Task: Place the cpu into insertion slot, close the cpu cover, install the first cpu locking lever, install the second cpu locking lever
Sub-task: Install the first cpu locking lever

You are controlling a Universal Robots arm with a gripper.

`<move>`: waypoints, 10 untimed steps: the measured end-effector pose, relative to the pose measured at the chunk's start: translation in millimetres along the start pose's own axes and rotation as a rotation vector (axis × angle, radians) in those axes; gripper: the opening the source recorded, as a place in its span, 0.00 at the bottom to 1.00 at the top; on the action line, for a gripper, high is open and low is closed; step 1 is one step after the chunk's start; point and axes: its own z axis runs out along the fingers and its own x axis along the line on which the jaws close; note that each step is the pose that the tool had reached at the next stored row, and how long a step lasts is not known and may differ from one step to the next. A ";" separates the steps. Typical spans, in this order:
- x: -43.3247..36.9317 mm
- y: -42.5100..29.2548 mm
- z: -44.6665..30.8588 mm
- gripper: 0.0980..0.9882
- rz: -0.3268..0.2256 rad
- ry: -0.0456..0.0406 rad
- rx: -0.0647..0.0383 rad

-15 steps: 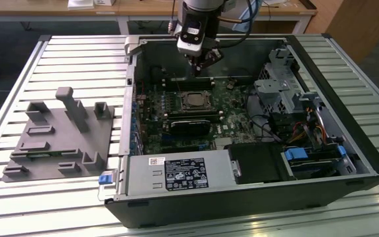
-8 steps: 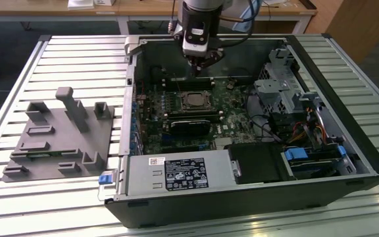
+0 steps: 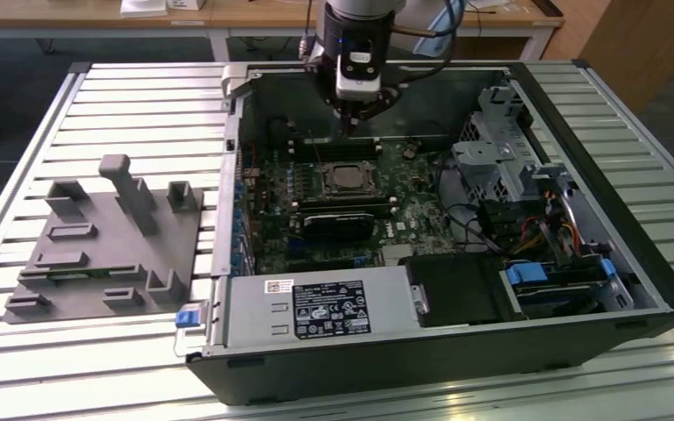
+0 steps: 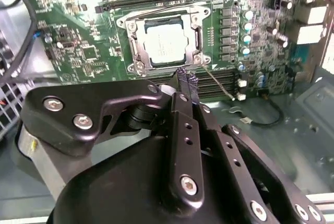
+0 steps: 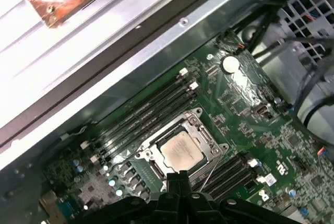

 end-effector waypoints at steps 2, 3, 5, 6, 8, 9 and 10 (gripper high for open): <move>0.0 0.0 0.0 0.01 -0.035 0.0011 0.001; 0.0 0.0 0.1 0.01 -0.052 0.0016 0.001; 0.0 0.0 0.1 0.01 -0.084 0.0026 0.002; 0.0 0.0 0.1 0.01 -0.100 0.0031 0.003; 0.0 0.0 0.1 0.01 -0.133 0.0041 0.003; 0.0 0.0 0.1 0.01 -0.149 0.0046 0.004; 0.0 0.0 0.1 0.01 -0.166 0.0051 0.004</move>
